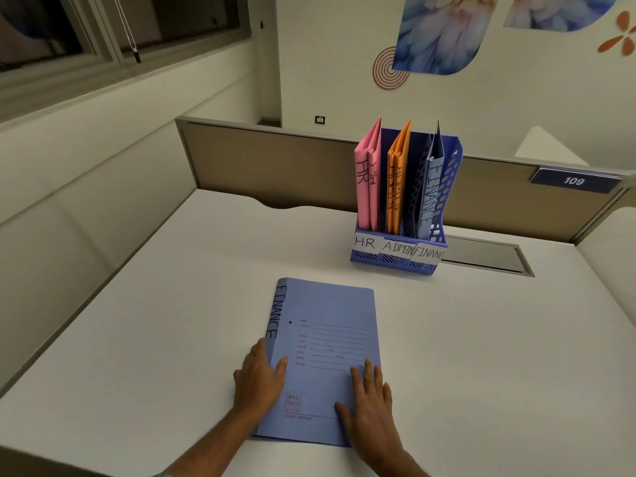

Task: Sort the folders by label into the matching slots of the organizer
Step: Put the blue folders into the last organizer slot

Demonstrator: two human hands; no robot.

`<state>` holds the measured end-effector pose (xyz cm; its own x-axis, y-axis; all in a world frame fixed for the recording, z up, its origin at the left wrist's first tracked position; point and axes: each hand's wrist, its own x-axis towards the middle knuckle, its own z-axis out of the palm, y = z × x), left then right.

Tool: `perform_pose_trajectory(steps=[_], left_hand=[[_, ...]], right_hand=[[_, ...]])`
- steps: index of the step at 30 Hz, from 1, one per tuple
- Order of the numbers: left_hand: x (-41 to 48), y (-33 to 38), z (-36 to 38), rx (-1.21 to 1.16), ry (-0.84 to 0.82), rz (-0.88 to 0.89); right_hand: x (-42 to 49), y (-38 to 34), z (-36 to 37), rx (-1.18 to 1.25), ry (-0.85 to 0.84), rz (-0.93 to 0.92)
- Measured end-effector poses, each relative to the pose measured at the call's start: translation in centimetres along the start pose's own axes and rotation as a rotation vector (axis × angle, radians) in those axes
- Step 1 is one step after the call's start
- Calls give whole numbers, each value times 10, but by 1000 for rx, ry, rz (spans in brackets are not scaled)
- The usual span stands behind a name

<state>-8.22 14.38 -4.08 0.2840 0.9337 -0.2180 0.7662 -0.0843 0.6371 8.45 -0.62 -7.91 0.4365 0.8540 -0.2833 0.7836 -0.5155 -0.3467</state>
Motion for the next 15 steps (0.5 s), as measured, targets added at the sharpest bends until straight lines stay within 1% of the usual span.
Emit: perform_pose_trajectory(steps=[4,7,10,13,15], left_hand=[[7,0,-3,-82,1,-96],[14,4,-5,-223,1,-165],[23,5,-8,-310,-7,-231],[31,3,-8,-396,-36,-287],[33,3,-8,-494,-61,-302]], right_hand=[[-1,-1,0,34,2,11],[-1,0,0,69,12,18],[0,0,-2,92,20,7],[0,0,-6,115,21,1],[-1,1,-7,131,15,-4]])
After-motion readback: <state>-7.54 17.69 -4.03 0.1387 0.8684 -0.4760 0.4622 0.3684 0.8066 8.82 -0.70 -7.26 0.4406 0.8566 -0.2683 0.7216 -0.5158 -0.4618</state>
